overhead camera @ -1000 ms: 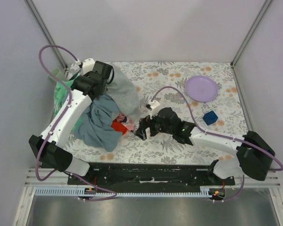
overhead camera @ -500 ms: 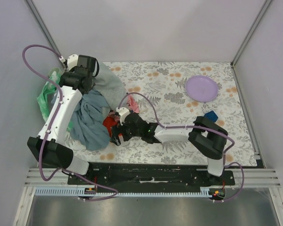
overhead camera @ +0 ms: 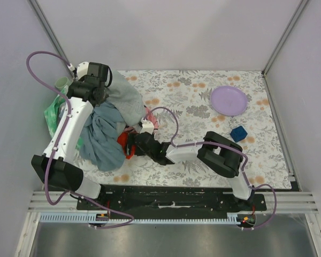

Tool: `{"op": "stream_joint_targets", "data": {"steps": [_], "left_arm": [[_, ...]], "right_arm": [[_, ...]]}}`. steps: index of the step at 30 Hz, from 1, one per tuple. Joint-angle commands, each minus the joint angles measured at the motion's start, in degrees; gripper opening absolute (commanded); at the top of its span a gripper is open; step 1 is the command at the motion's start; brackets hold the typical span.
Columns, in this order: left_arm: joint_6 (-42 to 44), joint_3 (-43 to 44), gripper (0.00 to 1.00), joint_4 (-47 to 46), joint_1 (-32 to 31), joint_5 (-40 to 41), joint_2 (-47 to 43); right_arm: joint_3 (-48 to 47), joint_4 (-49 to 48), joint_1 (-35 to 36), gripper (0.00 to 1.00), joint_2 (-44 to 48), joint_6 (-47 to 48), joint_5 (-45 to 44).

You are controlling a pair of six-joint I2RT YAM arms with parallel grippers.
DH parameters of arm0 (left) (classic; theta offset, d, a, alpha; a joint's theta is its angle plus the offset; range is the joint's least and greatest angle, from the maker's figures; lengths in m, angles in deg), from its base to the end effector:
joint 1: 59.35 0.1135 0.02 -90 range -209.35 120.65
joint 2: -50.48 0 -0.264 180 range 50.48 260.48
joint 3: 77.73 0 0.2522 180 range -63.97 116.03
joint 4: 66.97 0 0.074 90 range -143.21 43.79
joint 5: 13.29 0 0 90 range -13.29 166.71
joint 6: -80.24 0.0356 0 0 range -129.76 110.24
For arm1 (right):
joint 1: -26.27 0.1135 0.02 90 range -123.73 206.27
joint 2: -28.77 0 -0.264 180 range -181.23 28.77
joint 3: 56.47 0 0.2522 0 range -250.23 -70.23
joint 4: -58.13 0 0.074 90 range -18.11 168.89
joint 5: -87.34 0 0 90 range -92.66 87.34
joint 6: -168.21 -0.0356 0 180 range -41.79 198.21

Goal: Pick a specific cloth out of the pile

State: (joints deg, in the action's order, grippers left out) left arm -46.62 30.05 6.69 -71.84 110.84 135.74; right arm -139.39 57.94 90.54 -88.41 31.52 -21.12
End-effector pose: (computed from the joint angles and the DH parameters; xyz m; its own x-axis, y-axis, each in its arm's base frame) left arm 0.2934 -0.0445 0.3926 -0.5095 -0.3957 -0.7641 -0.5878 0.8086 -0.0268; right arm 0.2004 0.3900 0.1460 -0.7057 0.1254 -0.6973 -0.3311 0.8118 0.4811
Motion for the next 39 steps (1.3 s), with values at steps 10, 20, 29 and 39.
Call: {"op": "stream_joint_targets", "data": {"steps": [10, 20, 29, 39], "left_arm": [[0.9, 0.3, 0.02, -6.7, 0.8, 1.0, -0.2], [-0.8, -7.0, 0.02, -10.1, 0.8, -1.1, -0.5], [-2.3, -14.1, 0.03, -14.0, 0.8, -4.5, 5.5], [-2.9, -15.5, 0.32, -13.1, 0.8, -6.0, 16.8]], "right_arm": [[7.6, -11.8, -1.1, 0.88, -4.2, -23.9, -11.3], [6.8, -24.7, -0.7, 0.00, -3.8, -10.6, -2.6], [19.8, -17.0, -0.5, 0.00, 29.6, 11.5, 6.2], [14.3, 8.9, -0.4, 0.00, 66.5, 34.5, -8.8]]}}
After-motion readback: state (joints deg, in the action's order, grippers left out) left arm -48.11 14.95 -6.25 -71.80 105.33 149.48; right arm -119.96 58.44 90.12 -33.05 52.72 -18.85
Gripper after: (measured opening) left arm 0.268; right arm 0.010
